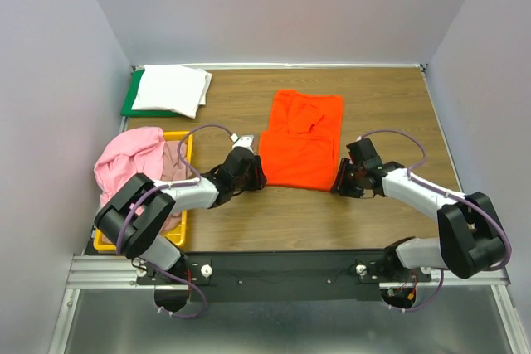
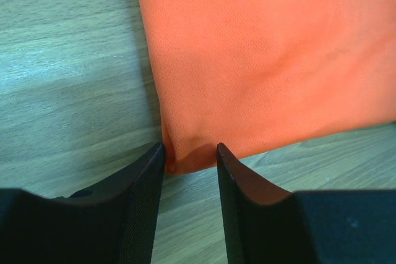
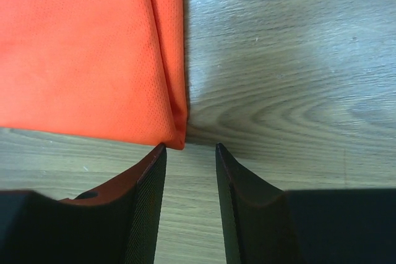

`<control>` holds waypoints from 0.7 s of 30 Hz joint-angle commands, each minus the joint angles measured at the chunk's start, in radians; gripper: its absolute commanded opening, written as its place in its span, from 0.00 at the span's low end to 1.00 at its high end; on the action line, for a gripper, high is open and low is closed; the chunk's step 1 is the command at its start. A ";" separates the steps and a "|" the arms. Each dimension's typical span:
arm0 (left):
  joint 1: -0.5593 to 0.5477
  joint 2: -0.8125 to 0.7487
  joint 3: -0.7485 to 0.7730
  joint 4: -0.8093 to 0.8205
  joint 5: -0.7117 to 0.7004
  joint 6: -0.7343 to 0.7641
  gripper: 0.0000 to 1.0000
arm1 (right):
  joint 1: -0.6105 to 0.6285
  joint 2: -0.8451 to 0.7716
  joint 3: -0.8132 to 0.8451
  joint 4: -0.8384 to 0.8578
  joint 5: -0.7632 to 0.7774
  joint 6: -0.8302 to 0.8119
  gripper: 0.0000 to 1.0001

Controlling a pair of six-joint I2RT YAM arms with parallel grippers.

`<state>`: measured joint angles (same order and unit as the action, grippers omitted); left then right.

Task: Fold and stack the t-shirts
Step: Fold the tshirt

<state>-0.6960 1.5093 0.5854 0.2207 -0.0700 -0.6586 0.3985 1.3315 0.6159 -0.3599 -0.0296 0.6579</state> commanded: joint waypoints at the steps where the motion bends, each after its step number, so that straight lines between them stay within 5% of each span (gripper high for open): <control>1: -0.005 0.000 -0.030 0.019 0.022 -0.009 0.45 | 0.003 0.017 -0.022 0.030 -0.033 0.009 0.44; 9: -0.005 -0.003 -0.070 0.052 0.061 -0.026 0.38 | 0.007 0.041 -0.036 0.073 -0.047 0.005 0.38; 17: -0.013 -0.001 -0.116 0.115 0.114 -0.049 0.10 | 0.007 0.046 -0.036 0.087 -0.024 0.005 0.03; 21: -0.036 -0.023 -0.143 0.117 0.113 -0.078 0.01 | 0.007 0.021 -0.057 0.073 -0.047 0.011 0.00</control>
<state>-0.7044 1.5051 0.4870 0.3679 0.0139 -0.7105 0.3985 1.3636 0.5961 -0.2687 -0.0673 0.6621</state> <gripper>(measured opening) 0.026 0.011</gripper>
